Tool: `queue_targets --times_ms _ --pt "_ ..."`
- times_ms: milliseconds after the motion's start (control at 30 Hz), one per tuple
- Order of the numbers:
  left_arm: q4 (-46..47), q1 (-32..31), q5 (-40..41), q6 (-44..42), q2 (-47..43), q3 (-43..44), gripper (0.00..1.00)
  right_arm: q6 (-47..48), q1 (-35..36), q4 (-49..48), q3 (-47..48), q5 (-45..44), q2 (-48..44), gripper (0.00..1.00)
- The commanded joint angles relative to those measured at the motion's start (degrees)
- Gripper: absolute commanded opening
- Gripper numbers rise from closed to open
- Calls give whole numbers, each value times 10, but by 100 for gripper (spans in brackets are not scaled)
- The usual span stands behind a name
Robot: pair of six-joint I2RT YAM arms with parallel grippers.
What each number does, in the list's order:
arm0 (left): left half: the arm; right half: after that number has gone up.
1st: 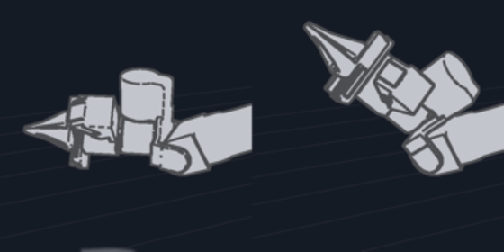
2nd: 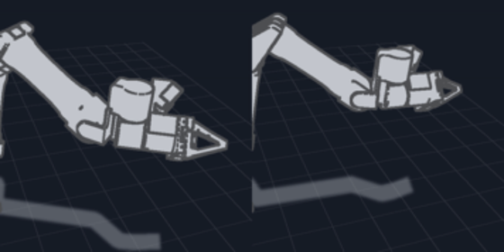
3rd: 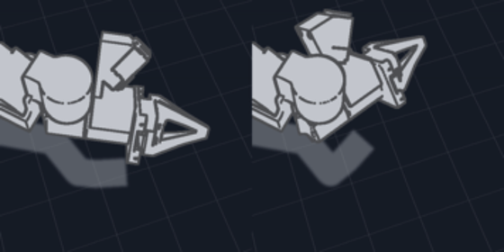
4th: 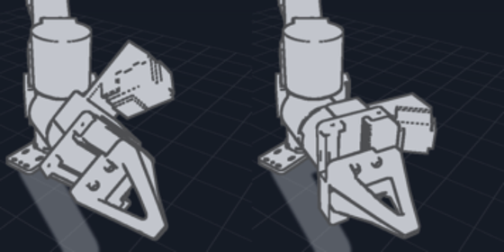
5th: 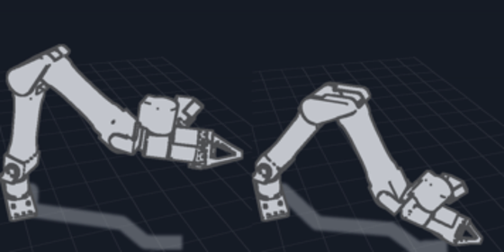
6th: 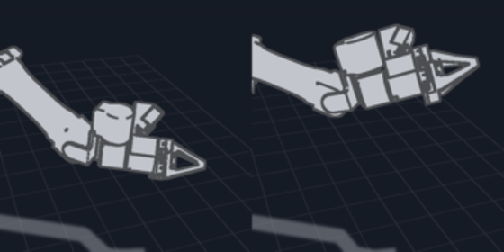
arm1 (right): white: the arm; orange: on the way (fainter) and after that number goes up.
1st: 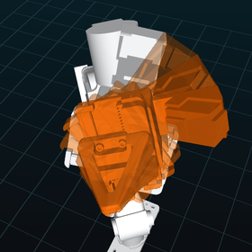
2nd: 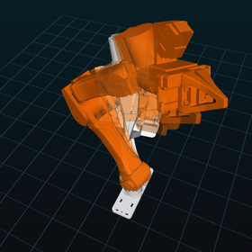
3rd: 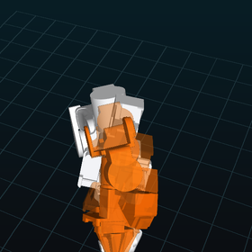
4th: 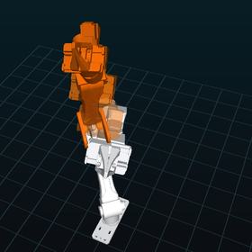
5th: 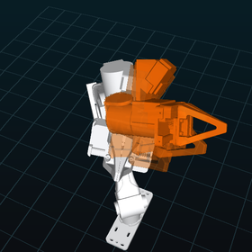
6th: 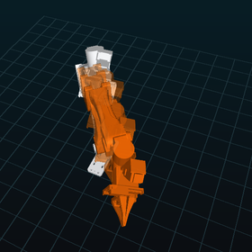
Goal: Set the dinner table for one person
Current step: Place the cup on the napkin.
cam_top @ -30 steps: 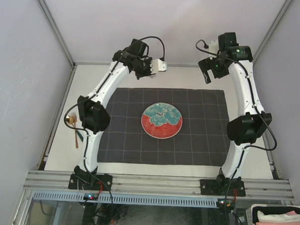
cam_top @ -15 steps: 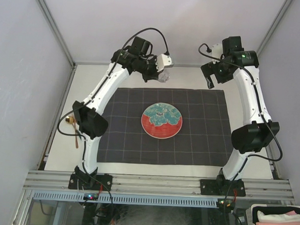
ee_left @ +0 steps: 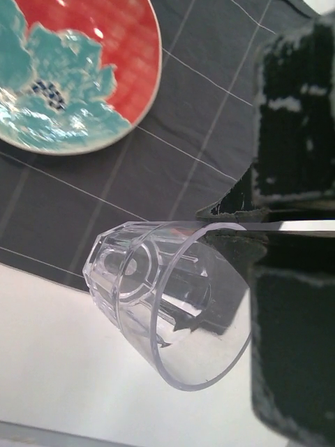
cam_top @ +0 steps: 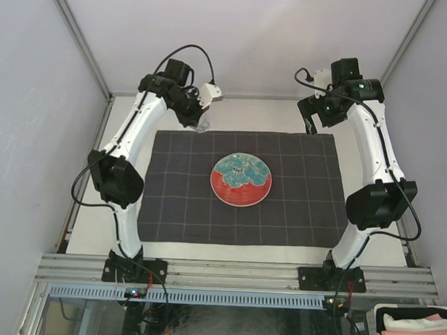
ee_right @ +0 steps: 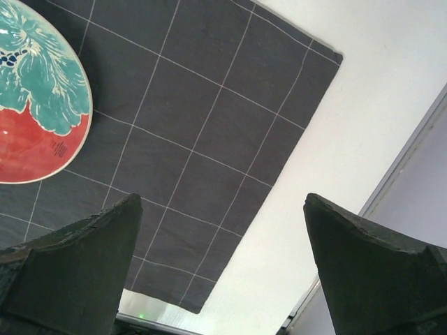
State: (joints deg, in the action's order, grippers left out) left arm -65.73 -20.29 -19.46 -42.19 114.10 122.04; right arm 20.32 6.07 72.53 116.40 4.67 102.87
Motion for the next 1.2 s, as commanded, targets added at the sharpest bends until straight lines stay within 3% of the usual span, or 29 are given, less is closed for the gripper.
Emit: queue_targets --times_ms 0,233,567,867,1167 --pt "-8 17 8 7 -40 -28 0 8 -2 -26 3 11 -29 100" --pt "-60 12 -21 -16 -33 -47 0 8 1 -27 16 18 -19 100" --pt "-94 7 0 -44 13 -66 0 4 9 -17 29 28 -17 100" --pt "-87 4 17 -55 63 -51 0 1 19 48 174 28 10 100" --pt "-87 -9 31 -55 112 -21 0 14 16 50 132 17 -21 100"
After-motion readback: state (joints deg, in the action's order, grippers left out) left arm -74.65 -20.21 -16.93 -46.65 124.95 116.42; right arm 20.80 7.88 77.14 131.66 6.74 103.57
